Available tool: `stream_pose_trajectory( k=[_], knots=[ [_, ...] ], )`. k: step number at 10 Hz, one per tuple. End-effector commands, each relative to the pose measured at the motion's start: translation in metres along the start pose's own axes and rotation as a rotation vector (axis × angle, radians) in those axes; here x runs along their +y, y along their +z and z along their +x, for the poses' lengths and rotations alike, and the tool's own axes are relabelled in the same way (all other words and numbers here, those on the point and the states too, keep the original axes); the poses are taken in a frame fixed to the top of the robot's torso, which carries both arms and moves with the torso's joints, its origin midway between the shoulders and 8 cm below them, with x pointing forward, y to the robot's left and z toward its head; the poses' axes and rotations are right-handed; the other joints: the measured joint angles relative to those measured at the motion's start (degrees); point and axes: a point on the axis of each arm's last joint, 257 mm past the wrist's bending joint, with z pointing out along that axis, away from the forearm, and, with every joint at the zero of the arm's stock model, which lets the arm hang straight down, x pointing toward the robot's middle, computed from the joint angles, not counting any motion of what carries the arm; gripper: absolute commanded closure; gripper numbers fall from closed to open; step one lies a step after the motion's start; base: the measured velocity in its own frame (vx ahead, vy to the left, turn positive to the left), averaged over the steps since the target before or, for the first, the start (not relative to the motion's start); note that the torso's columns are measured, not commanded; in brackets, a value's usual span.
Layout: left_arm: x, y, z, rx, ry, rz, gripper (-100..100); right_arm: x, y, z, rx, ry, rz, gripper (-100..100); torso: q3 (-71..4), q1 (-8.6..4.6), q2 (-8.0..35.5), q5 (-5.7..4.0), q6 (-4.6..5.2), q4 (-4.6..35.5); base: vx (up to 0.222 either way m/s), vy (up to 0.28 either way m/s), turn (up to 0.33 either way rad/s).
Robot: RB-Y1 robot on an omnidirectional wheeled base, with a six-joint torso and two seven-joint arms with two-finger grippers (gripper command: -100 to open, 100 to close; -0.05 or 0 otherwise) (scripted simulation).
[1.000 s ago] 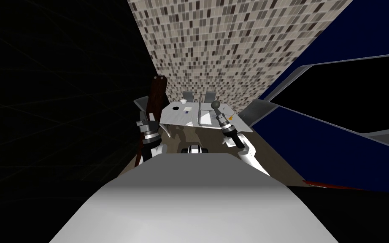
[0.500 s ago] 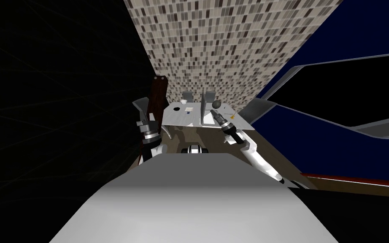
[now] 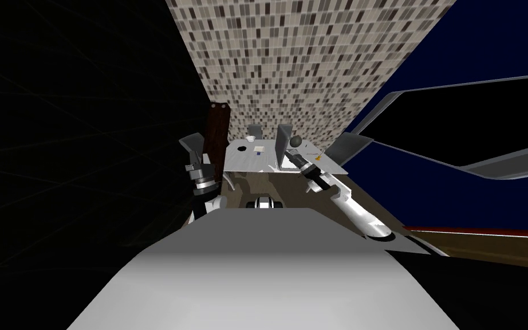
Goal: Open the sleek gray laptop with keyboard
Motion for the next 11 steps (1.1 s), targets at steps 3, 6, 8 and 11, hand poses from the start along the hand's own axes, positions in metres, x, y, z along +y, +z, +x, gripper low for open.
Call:
stream_pose_trajectory(
  k=[3, 6, 8, 11],
  knots=[
    [0.000, 0.000, 0.000, 0.000, 0.000, 0.000, 0, -0.048, 0.005, 0.002, 0.109, -0.211, 0.079, -100, 0.08, 0.00, 0.11, -0.01, 0.01, 0.04, 0.002, 0.162, -0.075],
    [0.000, 0.000, 0.000, 0.000, 0.000, 0.000, 0, -0.082, 0.005, -0.006, 0.166, -0.343, 0.137, -100, 0.05, -0.02, 0.07, -0.01, 0.02, 0.02, -0.001, 0.143, -0.064],
    [0.000, 0.000, 0.000, 0.000, 0.000, 0.000, 0, -0.099, 0.004, -0.013, 0.191, -0.409, 0.168, -100, 0.05, 0.00, 0.06, -0.01, 0.02, 0.02, 0.008, 0.126, -0.043],
    [0.000, 0.000, 0.000, 0.000, 0.000, 0.000, 0, -0.133, 0.001, -0.032, 0.234, -0.537, 0.232, -100, 0.07, 0.08, 0.09, 0.01, 0.01, 0.03, -0.007, 0.148, -0.063]
  ],
)
